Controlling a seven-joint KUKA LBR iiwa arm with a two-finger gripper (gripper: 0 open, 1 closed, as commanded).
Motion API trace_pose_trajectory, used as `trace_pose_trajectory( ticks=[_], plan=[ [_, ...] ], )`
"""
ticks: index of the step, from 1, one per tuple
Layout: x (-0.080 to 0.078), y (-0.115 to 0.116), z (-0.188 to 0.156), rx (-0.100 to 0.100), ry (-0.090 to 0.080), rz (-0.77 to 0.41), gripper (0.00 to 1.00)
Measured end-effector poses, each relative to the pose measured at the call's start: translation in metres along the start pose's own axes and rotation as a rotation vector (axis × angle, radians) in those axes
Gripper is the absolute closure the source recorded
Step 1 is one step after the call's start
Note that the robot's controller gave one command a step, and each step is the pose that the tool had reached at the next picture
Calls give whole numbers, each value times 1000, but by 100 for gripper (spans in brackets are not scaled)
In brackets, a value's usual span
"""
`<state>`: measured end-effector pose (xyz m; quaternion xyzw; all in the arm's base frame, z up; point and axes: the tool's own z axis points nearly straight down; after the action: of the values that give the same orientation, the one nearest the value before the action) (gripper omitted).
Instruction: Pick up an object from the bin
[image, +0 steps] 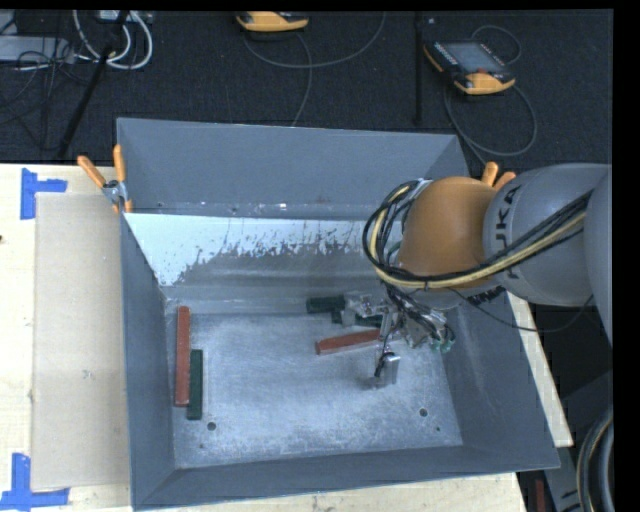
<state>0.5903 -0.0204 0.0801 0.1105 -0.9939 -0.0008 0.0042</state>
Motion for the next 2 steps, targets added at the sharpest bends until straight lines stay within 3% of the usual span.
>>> trace_pose_trajectory(
  ticks=[1,2],
  plan=[
    [-25,26,10,3,-11,-123,0],
    [-27,26,6,4,-18,-122,100]
  ],
)
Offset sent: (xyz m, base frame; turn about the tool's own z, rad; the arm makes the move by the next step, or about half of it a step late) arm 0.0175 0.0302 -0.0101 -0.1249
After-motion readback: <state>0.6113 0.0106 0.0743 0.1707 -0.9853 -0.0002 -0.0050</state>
